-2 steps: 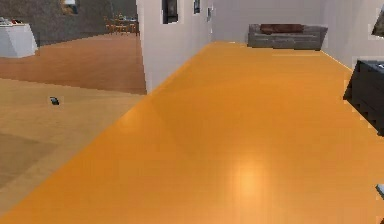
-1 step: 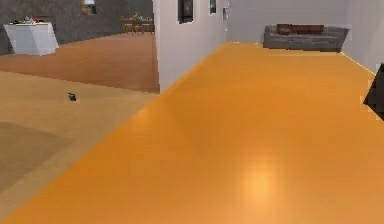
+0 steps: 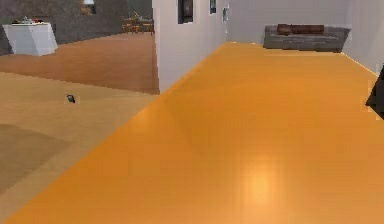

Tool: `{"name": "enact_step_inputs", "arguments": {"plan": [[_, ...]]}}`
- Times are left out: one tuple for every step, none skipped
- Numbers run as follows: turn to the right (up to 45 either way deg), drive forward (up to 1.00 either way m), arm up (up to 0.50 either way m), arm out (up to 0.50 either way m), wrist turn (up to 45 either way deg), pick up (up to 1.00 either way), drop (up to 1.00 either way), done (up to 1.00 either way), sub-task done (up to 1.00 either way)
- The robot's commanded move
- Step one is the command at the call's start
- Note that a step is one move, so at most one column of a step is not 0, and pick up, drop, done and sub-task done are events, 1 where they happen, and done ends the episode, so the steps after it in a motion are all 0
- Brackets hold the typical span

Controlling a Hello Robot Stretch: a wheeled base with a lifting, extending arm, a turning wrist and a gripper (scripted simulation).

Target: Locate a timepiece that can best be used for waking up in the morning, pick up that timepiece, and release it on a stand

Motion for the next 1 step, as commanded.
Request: {"name": "enact_step_inputs", "arguments": {"plan": [[18.0, 0.0, 0.0, 0.0, 0.0, 0.0, 0.0, 0.0, 0.0]]}}
